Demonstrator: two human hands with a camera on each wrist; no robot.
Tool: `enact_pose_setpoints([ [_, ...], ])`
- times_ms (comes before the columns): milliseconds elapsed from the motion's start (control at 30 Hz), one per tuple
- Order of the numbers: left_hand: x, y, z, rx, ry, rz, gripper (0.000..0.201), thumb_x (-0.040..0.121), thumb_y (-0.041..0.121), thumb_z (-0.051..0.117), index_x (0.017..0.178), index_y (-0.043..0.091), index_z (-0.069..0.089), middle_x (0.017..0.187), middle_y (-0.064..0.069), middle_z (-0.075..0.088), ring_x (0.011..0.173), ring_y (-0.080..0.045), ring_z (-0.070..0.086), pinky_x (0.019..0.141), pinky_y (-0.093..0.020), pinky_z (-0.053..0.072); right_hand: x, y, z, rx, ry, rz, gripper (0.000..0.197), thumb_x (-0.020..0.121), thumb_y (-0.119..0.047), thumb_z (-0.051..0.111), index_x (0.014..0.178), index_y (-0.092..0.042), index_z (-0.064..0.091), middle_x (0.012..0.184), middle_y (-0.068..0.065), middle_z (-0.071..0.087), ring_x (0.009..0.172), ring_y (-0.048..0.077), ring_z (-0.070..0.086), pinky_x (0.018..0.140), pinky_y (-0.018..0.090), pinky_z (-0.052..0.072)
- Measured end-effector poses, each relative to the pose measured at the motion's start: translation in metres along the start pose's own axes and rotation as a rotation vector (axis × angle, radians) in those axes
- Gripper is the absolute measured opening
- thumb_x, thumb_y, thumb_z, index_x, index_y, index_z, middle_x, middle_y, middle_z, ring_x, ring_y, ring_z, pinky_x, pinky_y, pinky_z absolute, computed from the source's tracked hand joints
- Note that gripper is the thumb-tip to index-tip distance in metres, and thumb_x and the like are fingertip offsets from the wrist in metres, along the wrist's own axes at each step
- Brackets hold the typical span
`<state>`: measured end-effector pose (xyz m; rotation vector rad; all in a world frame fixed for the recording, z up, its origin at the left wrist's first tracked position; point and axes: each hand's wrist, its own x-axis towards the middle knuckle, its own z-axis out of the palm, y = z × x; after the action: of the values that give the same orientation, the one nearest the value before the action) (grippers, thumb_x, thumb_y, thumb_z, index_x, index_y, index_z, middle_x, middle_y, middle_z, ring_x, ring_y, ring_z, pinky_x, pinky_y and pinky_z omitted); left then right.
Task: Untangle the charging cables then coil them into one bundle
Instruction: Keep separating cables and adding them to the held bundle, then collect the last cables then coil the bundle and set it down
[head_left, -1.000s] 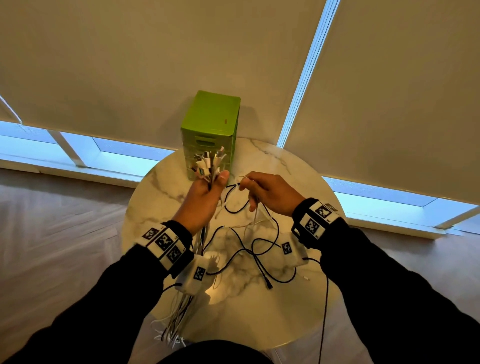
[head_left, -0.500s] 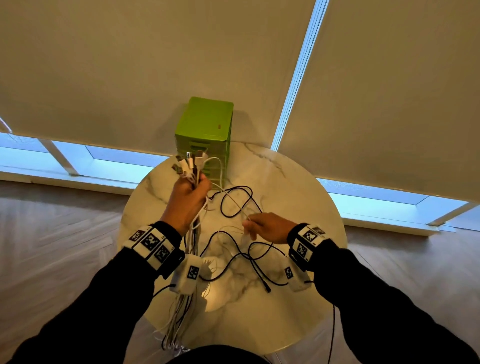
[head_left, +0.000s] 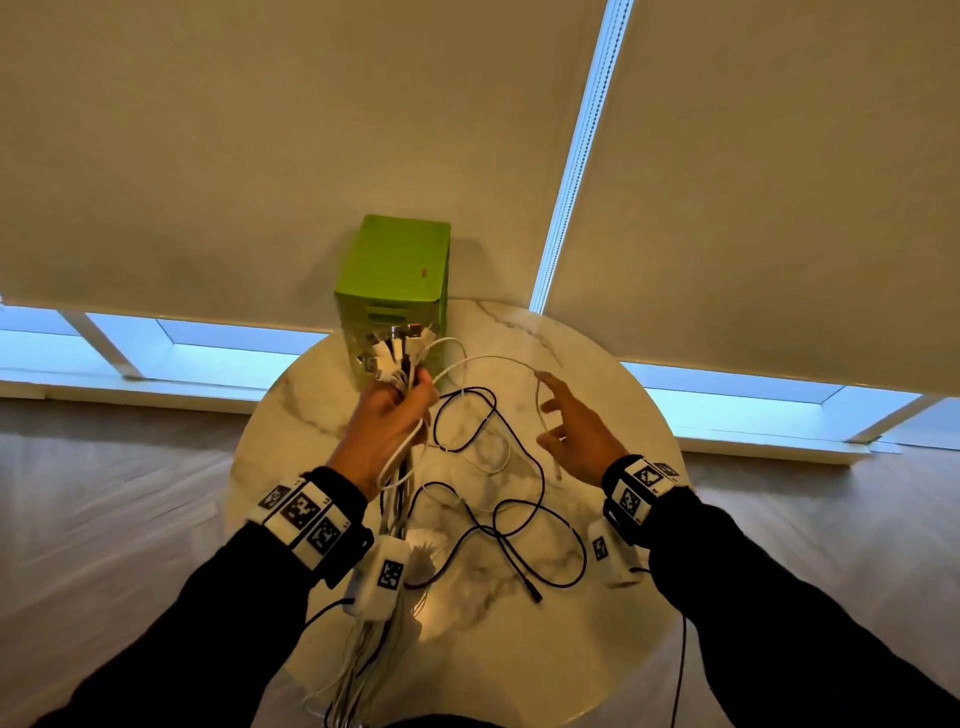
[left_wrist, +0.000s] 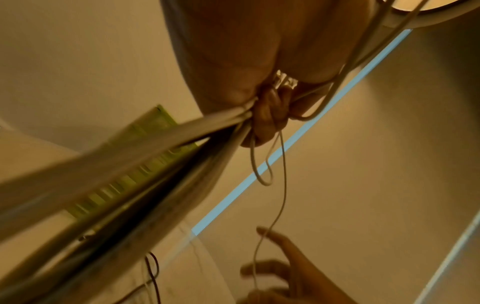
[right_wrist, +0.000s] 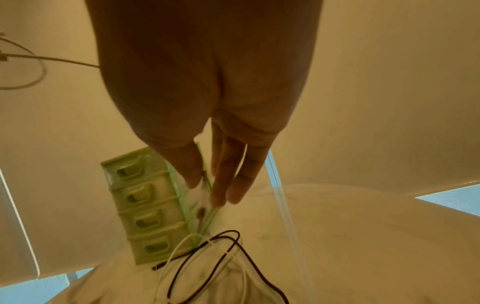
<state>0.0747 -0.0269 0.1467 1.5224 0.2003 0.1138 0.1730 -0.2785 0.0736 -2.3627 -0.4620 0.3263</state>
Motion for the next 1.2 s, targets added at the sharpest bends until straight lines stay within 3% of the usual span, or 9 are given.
enact_pose_setpoints([
  [100, -0.001, 0.0, 0.029, -0.007, -0.149, -0.009, 0.031, 0.104, 0.014, 0.05, 0.074, 0.017, 0.052, 0.052, 0.007, 0.036, 0.043, -0.007, 0.03, 0.044, -0.02, 0.029, -0.013, -0.006, -0.019, 0.008, 0.134, -0.121, 0.102, 0.078, -0.015, 0.081, 0.152, -0.046, 0.017, 0.148, -0.004, 0.029, 0.127, 0.014, 0.046, 0.103, 0.033, 0.046],
  [233, 0.0, 0.002, 0.067, -0.003, -0.323, -0.043, 0.032, 0.104, 0.01, 0.049, 0.073, 0.019, 0.05, 0.053, 0.007, 0.033, 0.045, -0.01, 0.026, 0.045, -0.022, 0.025, -0.041, -0.027, -0.041, -0.043, 0.18, -0.293, 0.088, 0.08, -0.035, 0.08, 0.151, -0.035, 0.026, 0.152, -0.008, 0.036, 0.14, 0.01, 0.036, 0.115, 0.038, 0.033],
  [367, 0.007, 0.002, 0.105, 0.01, -0.405, -0.044, 0.023, 0.101, 0.006, 0.051, 0.08, 0.016, 0.051, 0.055, 0.003, 0.031, 0.048, -0.013, 0.027, 0.048, -0.028, 0.025, -0.081, -0.035, -0.063, 0.234, 0.078, -0.162, 0.075, 0.092, -0.016, 0.069, 0.15, -0.03, 0.023, 0.119, 0.0, 0.061, 0.1, 0.015, 0.069, 0.092, 0.039, 0.056],
  [467, 0.013, -0.001, 0.131, -0.033, -0.441, -0.06, 0.015, 0.1, 0.006, 0.052, 0.088, 0.014, 0.052, 0.057, 0.001, 0.034, 0.047, -0.014, 0.03, 0.048, -0.027, 0.027, -0.111, -0.026, -0.08, 0.341, 0.131, -0.015, 0.059, 0.101, -0.018, 0.056, 0.149, -0.033, 0.024, 0.094, 0.004, 0.06, 0.07, 0.016, 0.068, 0.067, 0.031, 0.055],
  [567, 0.012, -0.006, 0.157, -0.054, -0.455, -0.052, 0.026, 0.101, 0.013, 0.055, 0.078, 0.02, 0.047, 0.054, 0.005, 0.034, 0.045, -0.01, 0.03, 0.046, -0.023, 0.029, -0.138, -0.006, -0.096, 0.162, 0.258, 0.057, 0.029, 0.106, -0.032, 0.045, 0.131, -0.021, 0.054, 0.088, 0.0, 0.062, 0.077, 0.008, 0.057, 0.074, 0.016, 0.044],
  [700, 0.003, -0.013, 0.191, -0.134, -0.448, -0.138, 0.026, 0.104, 0.022, 0.051, 0.079, 0.02, 0.045, 0.068, -0.001, 0.034, 0.048, -0.01, 0.025, 0.042, -0.02, 0.025, -0.178, 0.036, -0.111, 0.021, 0.403, 0.166, 0.026, 0.106, -0.027, 0.046, 0.103, -0.014, 0.068, 0.098, -0.011, 0.065, 0.091, 0.001, 0.058, 0.078, 0.008, 0.04],
  [967, -0.017, -0.02, 0.24, -0.266, -0.573, -0.23, 0.024, 0.101, 0.004, 0.039, 0.085, 0.016, 0.053, 0.071, 0.0, 0.044, 0.045, -0.007, 0.027, 0.047, -0.024, 0.019, -0.276, 0.142, -0.089, -0.001, 0.403, 0.584, 0.016, 0.106, -0.023, 0.043, 0.093, -0.021, 0.053, 0.086, 0.0, 0.063, 0.081, 0.023, 0.06, 0.073, 0.03, 0.046],
  [1100, -0.025, -0.022, 0.267, -0.281, -0.587, -0.233, 0.024, 0.103, 0.005, 0.041, 0.092, 0.014, 0.06, 0.075, 0.002, 0.049, 0.046, -0.006, 0.031, 0.045, -0.02, 0.026, -0.305, 0.173, -0.056, -0.079, 0.471, 0.762, 0.005, 0.101, -0.026, 0.051, 0.098, -0.03, 0.052, 0.1, -0.005, 0.062, 0.095, 0.021, 0.061, 0.093, 0.044, 0.048],
  [1200, -0.034, -0.027, 0.283, -0.243, -0.612, -0.227, 0.026, 0.103, 0.008, 0.043, 0.092, 0.017, 0.064, 0.074, 0.001, 0.039, 0.048, -0.007, 0.031, 0.046, -0.022, 0.027, -0.299, 0.166, -0.049, -0.047, 0.536, 0.704, 0.019, 0.099, -0.018, 0.053, 0.117, -0.022, 0.055, 0.12, -0.001, 0.058, 0.114, 0.02, 0.057, 0.105, 0.045, 0.043],
])
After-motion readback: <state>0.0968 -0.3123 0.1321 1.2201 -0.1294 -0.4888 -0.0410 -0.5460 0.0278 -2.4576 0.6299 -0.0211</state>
